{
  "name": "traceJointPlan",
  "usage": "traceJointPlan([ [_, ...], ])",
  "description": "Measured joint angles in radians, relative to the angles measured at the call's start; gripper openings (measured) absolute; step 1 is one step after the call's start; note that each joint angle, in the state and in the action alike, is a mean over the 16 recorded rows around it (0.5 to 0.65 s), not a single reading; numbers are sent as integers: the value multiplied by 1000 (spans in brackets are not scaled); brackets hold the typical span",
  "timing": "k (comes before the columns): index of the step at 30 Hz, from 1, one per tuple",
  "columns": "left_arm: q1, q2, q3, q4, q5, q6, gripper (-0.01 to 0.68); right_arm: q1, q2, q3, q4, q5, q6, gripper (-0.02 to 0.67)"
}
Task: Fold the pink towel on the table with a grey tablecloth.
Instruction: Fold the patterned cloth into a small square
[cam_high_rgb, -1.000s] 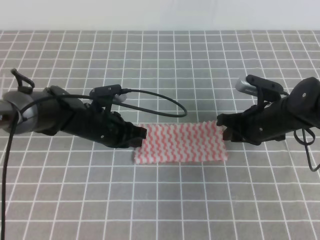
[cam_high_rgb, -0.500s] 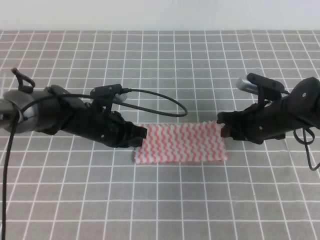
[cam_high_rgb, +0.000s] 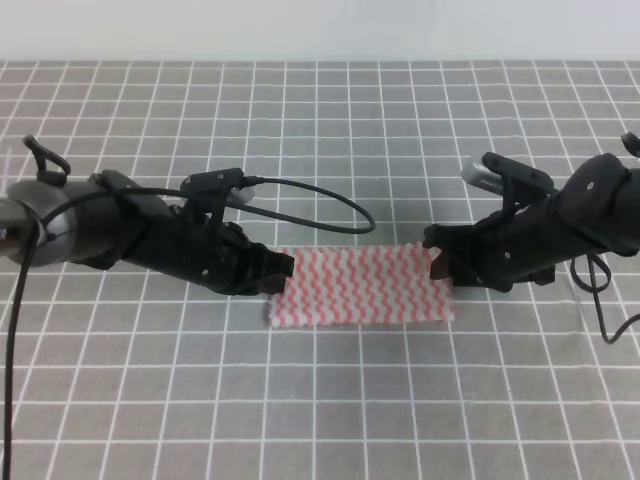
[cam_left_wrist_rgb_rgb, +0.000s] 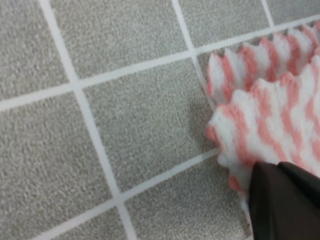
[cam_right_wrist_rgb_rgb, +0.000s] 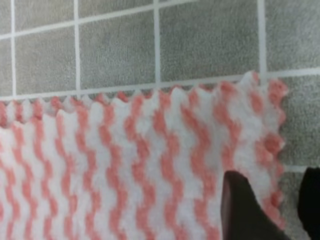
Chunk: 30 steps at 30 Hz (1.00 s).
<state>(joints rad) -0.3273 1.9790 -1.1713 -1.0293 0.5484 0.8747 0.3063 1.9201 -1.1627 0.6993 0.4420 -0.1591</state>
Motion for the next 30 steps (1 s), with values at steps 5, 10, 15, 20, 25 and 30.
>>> traceJointPlan([
  [5,0,0,0,0,0,0,-2,0,13,-12,5,15,0,232],
  [10,1,1,0,0,-1,0,-2,0,14,-14,25,20,-20,230],
  [15,1,1,-1,0,-3,0,-2,0,14,-14,56,25,-52,230],
  [20,2,2,-1,-1,-5,1,-3,0,15,-14,86,32,-85,230],
  [25,2,2,-1,-1,-5,1,-3,0,22,-15,102,37,-103,230],
  [30,2,2,-2,-1,-5,1,-3,0,32,-16,104,43,-107,228],
])
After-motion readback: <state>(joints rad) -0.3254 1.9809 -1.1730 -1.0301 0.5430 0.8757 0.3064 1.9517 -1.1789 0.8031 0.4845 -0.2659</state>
